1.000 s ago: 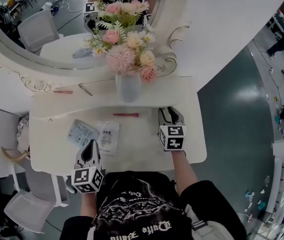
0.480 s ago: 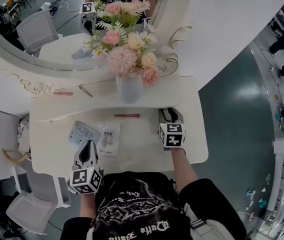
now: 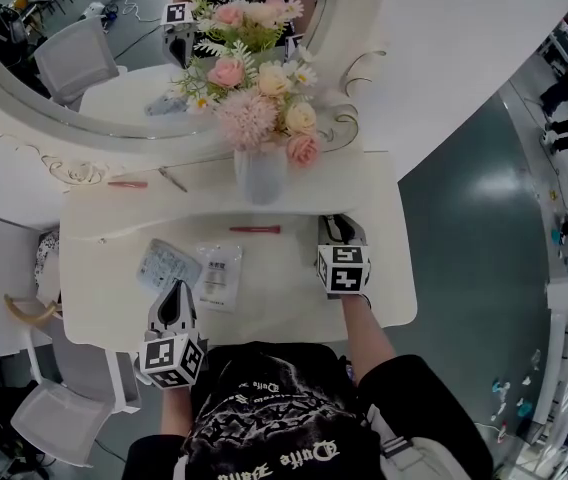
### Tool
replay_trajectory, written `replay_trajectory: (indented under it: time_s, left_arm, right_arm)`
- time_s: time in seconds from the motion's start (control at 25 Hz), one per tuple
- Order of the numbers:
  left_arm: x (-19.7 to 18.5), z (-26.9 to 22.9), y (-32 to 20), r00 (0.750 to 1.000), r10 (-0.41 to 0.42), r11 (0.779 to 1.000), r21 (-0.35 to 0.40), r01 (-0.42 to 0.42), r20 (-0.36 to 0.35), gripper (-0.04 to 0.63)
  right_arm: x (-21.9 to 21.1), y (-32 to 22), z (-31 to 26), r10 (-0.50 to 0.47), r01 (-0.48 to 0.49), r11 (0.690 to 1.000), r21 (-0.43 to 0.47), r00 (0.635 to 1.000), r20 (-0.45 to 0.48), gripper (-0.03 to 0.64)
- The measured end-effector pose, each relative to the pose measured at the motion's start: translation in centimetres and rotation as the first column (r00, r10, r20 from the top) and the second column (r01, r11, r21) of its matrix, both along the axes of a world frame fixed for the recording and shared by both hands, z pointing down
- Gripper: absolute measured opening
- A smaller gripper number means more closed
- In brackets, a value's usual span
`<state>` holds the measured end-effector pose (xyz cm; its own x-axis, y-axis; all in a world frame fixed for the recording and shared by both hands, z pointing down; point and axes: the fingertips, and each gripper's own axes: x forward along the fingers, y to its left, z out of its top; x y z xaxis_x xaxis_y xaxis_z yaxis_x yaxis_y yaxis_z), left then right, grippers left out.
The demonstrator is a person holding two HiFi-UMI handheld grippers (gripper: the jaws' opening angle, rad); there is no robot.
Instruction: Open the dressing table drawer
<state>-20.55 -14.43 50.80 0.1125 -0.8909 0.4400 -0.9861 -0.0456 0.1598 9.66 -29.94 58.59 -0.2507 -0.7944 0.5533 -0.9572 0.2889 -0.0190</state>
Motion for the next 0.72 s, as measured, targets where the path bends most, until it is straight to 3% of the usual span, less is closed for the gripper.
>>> replay_trajectory:
  time_s: [0.72]
  left_arm:
    - [0.14,0.04,-0.27,1.000,0.009,1.000,0.002,-0.009,-0.005,0.017]
  right_arm:
    - [0.04,0.27,-0.03,-0.001,0.001,1.000,-0.011,1.000,-0.004,0.100]
